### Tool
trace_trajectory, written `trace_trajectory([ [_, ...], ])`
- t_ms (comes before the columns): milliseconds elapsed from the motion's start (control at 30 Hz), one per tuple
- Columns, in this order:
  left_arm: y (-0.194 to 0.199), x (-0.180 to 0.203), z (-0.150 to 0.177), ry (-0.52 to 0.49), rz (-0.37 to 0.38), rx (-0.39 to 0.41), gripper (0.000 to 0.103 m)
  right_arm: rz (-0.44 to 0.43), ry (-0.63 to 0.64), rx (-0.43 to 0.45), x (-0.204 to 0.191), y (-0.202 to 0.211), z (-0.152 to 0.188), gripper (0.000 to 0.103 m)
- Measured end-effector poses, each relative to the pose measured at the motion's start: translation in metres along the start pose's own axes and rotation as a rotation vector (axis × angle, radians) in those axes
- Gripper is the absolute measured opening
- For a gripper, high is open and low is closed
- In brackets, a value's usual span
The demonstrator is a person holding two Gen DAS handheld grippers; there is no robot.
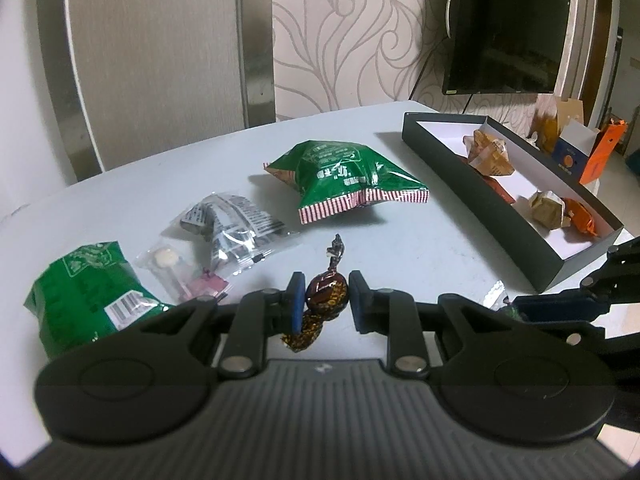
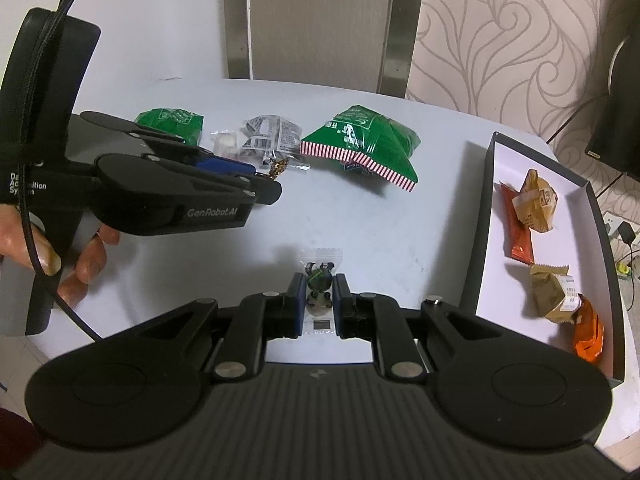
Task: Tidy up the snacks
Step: 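Lift clear candy with right gripper while left gripper lifts gold candy, then carry both held candies over the open black box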
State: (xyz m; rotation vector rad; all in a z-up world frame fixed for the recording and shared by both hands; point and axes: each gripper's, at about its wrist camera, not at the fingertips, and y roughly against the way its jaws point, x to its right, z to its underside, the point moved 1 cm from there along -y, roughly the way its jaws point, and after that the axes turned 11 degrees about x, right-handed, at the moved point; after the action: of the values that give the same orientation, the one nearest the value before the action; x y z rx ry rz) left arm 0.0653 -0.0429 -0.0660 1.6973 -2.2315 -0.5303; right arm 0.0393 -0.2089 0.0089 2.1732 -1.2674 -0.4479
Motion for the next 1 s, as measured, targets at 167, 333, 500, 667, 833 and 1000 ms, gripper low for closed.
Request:
trace_trajectory([
  [167, -0.001, -0.001, 0.001, 0.007, -0.003, -0.005, 0.026, 0.0, -0.004, 0.0, 0.001, 0.0, 0.001, 0.016],
  [333, -0.004, 0.001, 0.001, 0.009, -0.003, -0.01, 0.026, 0.0, -0.011, 0.009, 0.003, 0.002, 0.0, 0.016],
  [500, -0.006, 0.008, -0.011, 0.013, 0.019, 0.013, 0.026, 0.002, -0.016, 0.024, 0.008, 0.009, -0.003, 0.016],
  [667, -0.012, 0.024, -0.03, 0.007, 0.056, 0.04, 0.026, 0.018, -0.031, 0.049, 0.019, 0.018, -0.007, 0.017],
  [833, -0.025, 0.047, -0.049, -0.01, 0.101, 0.062, 0.026, 0.056, -0.058, 0.08, 0.04, 0.03, -0.013, 0.017],
  [1000, -0.043, 0.078, -0.073, -0.023, 0.157, 0.089, 0.026, 0.109, -0.085, 0.1, 0.068, 0.04, -0.016, 0.017],
])
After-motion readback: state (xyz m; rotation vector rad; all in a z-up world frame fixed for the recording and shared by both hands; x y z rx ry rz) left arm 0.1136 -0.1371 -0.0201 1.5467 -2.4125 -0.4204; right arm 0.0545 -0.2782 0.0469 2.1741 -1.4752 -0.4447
